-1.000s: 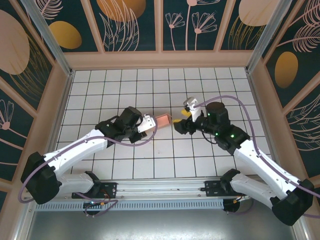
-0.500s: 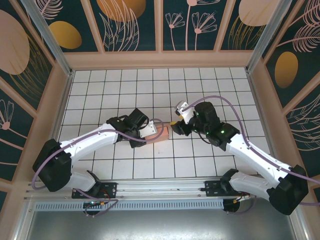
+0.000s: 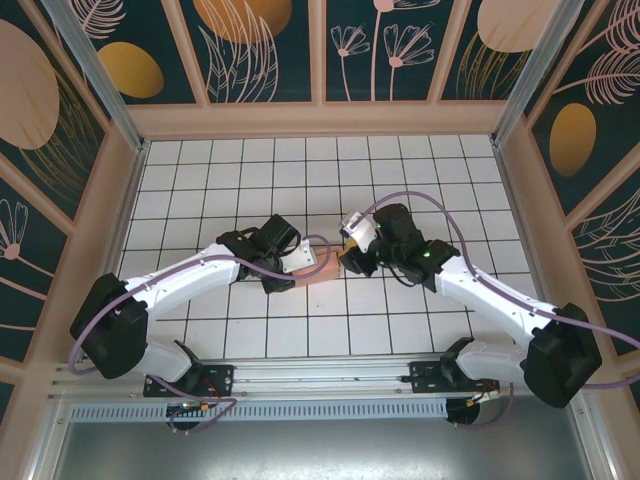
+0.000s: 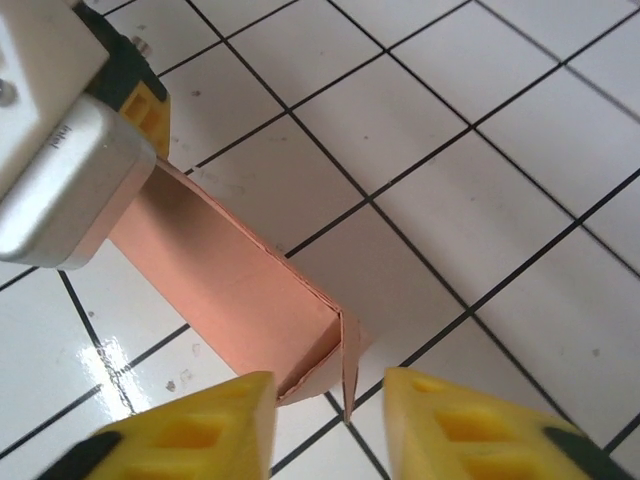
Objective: Fold the paper box
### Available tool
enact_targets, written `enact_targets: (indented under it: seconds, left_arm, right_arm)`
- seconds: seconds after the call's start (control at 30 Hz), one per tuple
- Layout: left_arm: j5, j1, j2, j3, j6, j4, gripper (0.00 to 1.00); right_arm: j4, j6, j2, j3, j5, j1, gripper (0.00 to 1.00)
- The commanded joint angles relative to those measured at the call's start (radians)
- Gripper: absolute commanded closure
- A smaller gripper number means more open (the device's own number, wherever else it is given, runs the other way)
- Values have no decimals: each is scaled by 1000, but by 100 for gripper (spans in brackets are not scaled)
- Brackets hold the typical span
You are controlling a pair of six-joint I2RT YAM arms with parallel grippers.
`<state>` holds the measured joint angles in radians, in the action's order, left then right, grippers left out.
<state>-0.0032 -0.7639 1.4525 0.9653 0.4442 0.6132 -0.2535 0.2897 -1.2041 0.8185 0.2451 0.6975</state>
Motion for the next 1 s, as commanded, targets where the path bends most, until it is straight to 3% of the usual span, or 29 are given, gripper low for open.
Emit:
enact_targets:
  seconds: [0.0,0.27,0.53,0.57,0.6,0.7,0.97]
  left_arm:
    - [34,6,34,1,16,7,71]
    - [36,6,35,2,16,5,71]
    - [42,5,42,30,13,1,71]
    - [43,6,43,33,12,1,71]
    - [46,6,45,34,12,1,71]
    - [51,6,48,36,9,2,71]
    - [42,6,37,28,-1,1,71]
  right_arm:
    - [-14,21,-28,47,23,4,73]
    - [-14,22,-63,56,18,4,100]
    - [-9,-7,-54,44,13,5,100]
    - [-7,-12,-53,42,9,5,99]
    - [-2,-15,-53,39,-1,5,91]
    - [4,-26,-57,36,-19,5,84]
    - [21,-38,-60,24,-39,3,83]
